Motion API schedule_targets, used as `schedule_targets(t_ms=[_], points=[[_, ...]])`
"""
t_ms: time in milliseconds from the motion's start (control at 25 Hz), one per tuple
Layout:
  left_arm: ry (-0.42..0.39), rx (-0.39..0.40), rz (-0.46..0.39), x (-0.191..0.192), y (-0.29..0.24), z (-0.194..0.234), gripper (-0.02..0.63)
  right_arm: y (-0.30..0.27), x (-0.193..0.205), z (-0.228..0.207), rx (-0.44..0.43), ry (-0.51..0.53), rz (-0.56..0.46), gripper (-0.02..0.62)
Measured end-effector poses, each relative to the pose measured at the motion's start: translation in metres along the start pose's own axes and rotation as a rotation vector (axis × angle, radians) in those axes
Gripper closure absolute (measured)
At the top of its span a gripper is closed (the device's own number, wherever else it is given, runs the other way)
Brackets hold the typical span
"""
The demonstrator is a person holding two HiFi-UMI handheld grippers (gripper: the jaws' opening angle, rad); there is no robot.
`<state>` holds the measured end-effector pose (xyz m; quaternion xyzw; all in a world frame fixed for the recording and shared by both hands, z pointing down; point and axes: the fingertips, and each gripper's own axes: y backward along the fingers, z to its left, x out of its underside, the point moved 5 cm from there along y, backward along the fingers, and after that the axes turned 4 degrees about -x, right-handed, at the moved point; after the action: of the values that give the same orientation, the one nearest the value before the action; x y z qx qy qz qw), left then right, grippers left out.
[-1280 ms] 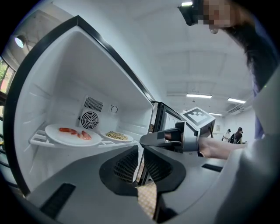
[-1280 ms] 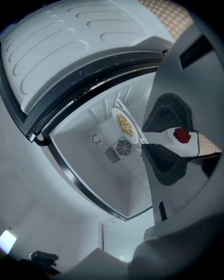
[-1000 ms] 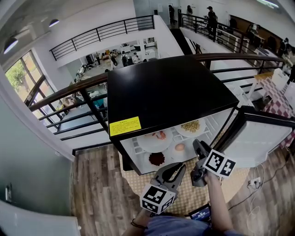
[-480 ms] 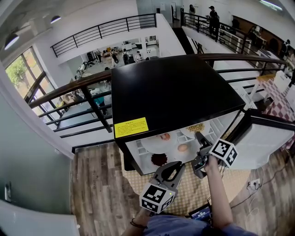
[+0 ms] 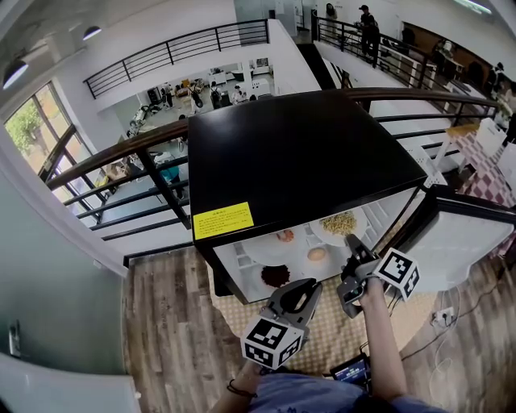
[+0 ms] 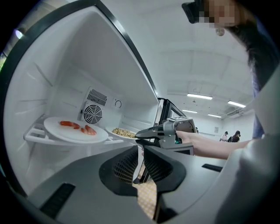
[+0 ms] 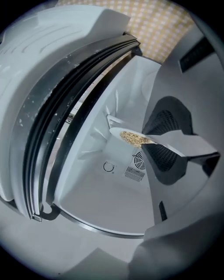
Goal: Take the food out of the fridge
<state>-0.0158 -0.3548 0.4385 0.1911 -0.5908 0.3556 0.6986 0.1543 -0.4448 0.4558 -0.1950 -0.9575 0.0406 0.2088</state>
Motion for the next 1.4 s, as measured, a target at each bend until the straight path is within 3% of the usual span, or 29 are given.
schedule_targets(t_ms=[160, 360, 480, 640, 1000, 1200, 1400], points=[[0.041, 0.013, 0.010, 0.002, 0.001, 0.001, 0.555, 0.010, 0.003, -0.001, -0.024, -0.039, -0.004, 0.532], [0.090, 0.054, 0.037, 0.009, -0.003, 0.000, 0.471, 0.022, 0.009, -0.001, -0.052, -0.051, 0.010, 0.534], [0.181, 0.092, 0.030, 0.009, -0.013, 0.003, 0.421, 0.028, 0.011, -0.003, -0.071, -0.097, 0.013, 0.541], [0.318, 0.135, 0.002, 0.005, -0.030, 0.012, 0.405, 0.034, 0.012, -0.005, -0.078, -0.115, 0.023, 0.543], [0.431, 0.198, 0.028, 0.008, -0.067, 0.020, 0.339, 0.048, 0.015, -0.010, -0.099, -0.134, 0.058, 0.560], [0.399, 0.182, 0.026, 0.004, -0.081, 0.017, 0.339, 0.054, 0.018, -0.010, -0.105, -0.137, 0.076, 0.560], [0.249, 0.127, 0.054, 0.003, -0.076, 0.014, 0.341, 0.063, 0.023, -0.007, -0.114, -0.086, 0.105, 0.561]])
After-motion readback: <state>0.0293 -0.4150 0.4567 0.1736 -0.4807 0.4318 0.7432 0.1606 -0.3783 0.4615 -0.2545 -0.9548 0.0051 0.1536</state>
